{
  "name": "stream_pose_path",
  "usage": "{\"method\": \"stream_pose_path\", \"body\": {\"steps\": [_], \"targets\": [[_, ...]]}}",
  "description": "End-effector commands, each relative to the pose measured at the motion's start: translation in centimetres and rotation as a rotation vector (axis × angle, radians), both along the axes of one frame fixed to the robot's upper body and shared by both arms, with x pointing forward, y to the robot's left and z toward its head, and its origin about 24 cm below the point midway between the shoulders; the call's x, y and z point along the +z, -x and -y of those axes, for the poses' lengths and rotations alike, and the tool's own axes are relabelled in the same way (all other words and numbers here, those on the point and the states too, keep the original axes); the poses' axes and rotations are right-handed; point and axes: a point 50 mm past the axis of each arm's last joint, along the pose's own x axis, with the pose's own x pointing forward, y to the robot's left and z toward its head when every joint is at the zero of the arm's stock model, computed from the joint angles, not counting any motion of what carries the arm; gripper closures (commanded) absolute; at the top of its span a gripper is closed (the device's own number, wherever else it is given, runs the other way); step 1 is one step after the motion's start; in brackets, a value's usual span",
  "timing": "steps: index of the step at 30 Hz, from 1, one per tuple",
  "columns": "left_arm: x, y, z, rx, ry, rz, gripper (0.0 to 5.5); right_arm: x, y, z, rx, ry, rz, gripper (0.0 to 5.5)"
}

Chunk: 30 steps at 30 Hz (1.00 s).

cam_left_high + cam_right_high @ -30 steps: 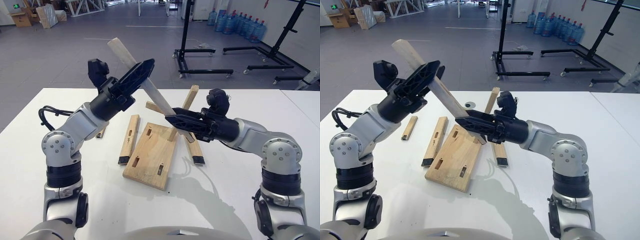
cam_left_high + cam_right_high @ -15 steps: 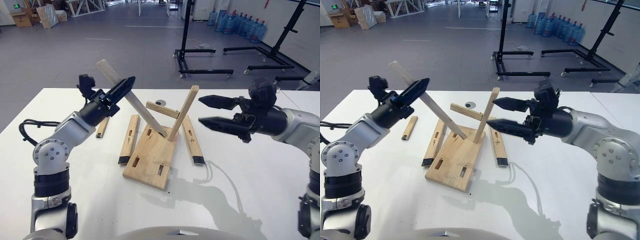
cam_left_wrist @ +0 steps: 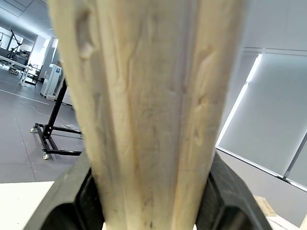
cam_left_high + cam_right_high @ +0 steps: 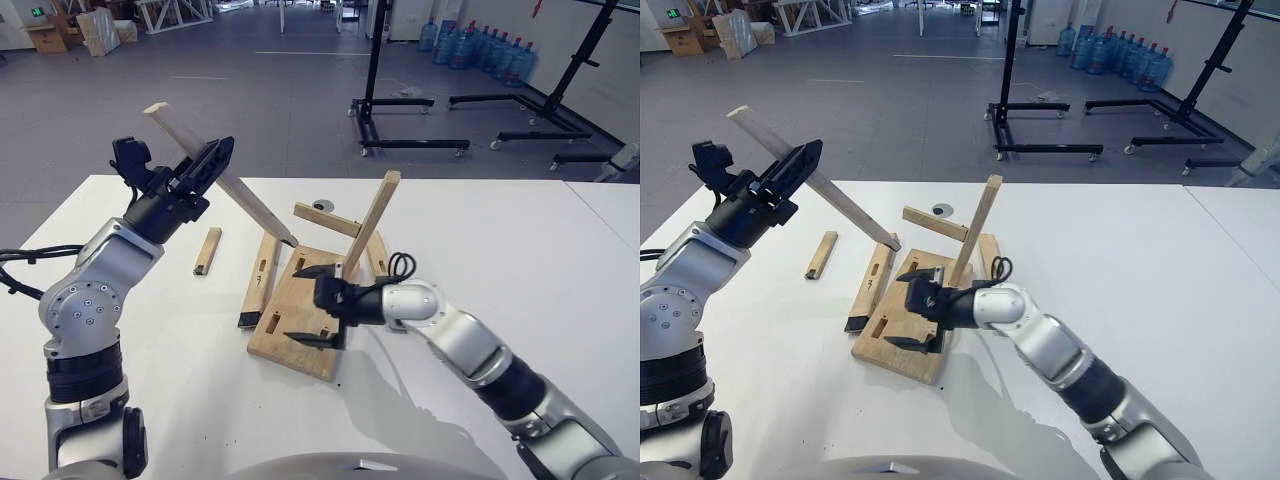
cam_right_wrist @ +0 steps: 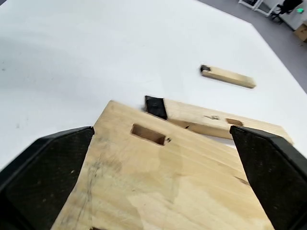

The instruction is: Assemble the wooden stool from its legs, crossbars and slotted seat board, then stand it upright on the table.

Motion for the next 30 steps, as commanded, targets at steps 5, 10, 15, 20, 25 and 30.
{"method": "stream_pose_path", "body": {"steps": [5,10,15,20,25,30], "targets": [[-0.2,-0.5,0.2,0.036,-0.007,0.004,3.49,-3.2,-0.7,1.3,0.100,0.279,0.076,0.27],[-0.7,-0.5,0.2,0.047,-0.017,-0.005,3.49,-4.0,0.5,4.6,0.209,0.426,0.041,0.27],[-1.2,-0.2,0.2,0.064,-0.022,-0.026,3.49,-3.3,-0.1,9.3,0.267,0.599,0.062,0.27],[-1.7,0.0,0.7,0.058,-0.063,-0.056,3.49,-3.0,-0.4,11.7,0.301,0.696,0.098,0.27],[-2.5,0.5,2.0,0.003,-0.151,-0.106,3.49,-2.3,-1.0,13.3,0.321,0.767,0.153,0.27],[-2.7,0.5,2.7,-0.012,-0.211,-0.140,3.49,-1.8,-0.9,14.2,0.364,0.800,0.177,0.27]]}}
